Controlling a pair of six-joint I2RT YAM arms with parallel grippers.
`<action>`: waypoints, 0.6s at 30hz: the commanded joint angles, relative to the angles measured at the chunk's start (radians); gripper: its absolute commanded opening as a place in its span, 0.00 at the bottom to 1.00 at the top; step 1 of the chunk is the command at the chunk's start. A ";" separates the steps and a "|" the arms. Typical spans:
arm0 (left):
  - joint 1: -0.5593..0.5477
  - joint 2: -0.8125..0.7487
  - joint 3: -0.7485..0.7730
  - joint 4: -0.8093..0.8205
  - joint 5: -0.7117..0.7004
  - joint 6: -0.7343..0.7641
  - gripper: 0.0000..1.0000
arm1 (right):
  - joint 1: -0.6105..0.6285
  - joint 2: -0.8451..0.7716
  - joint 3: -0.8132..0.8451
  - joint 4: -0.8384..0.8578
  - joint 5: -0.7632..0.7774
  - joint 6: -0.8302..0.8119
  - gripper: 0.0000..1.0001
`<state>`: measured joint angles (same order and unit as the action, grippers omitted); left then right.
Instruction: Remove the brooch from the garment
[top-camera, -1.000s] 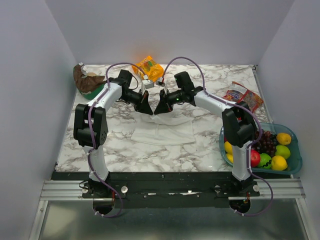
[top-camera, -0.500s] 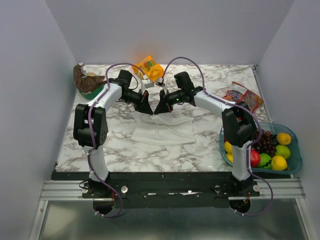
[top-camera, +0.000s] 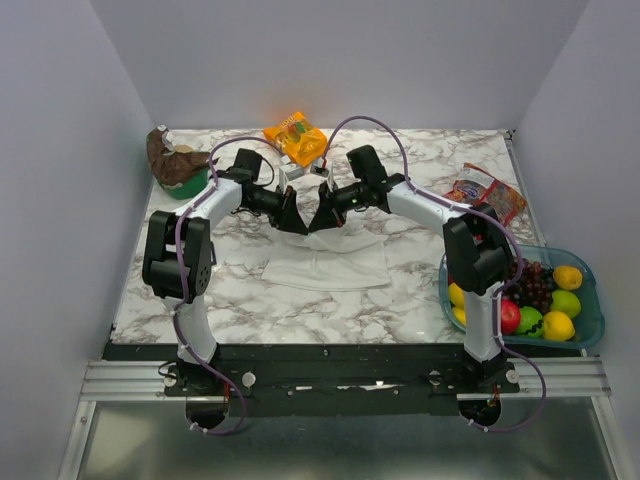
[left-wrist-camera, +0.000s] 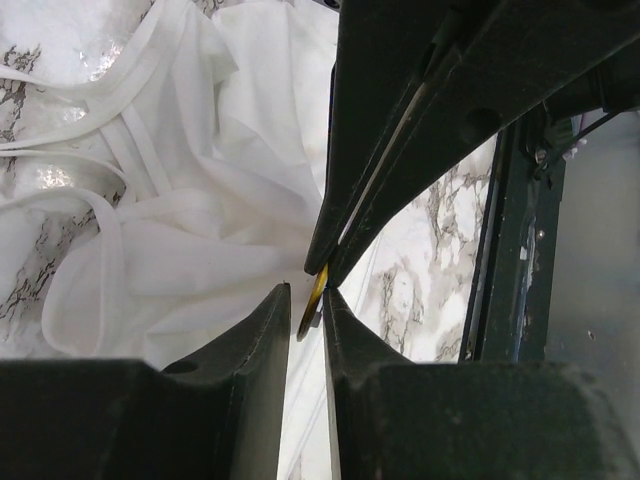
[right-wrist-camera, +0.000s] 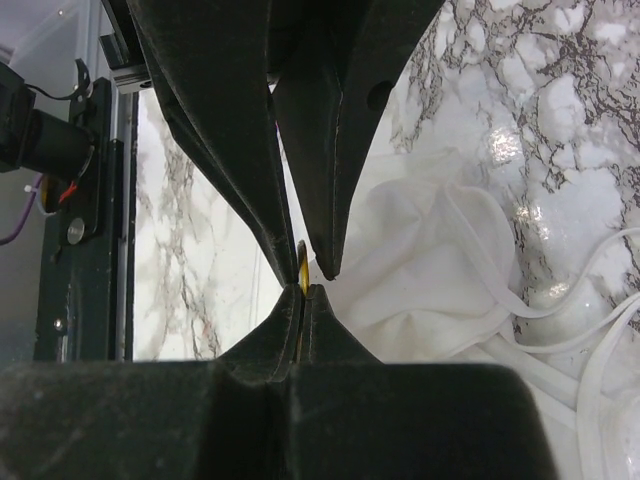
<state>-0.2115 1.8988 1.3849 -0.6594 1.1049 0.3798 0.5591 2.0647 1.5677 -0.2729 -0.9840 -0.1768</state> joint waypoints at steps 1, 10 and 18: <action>-0.003 -0.040 -0.011 0.049 0.038 -0.016 0.27 | 0.013 -0.020 -0.005 0.021 -0.002 0.031 0.00; -0.006 -0.043 0.000 -0.012 0.042 0.060 0.29 | 0.005 -0.015 -0.021 0.044 0.013 0.082 0.00; -0.006 -0.044 0.003 -0.039 0.056 0.094 0.35 | 0.001 -0.012 -0.034 0.049 0.022 0.099 0.01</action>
<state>-0.2115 1.8977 1.3823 -0.6765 1.1152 0.4271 0.5591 2.0647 1.5482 -0.2508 -0.9722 -0.0990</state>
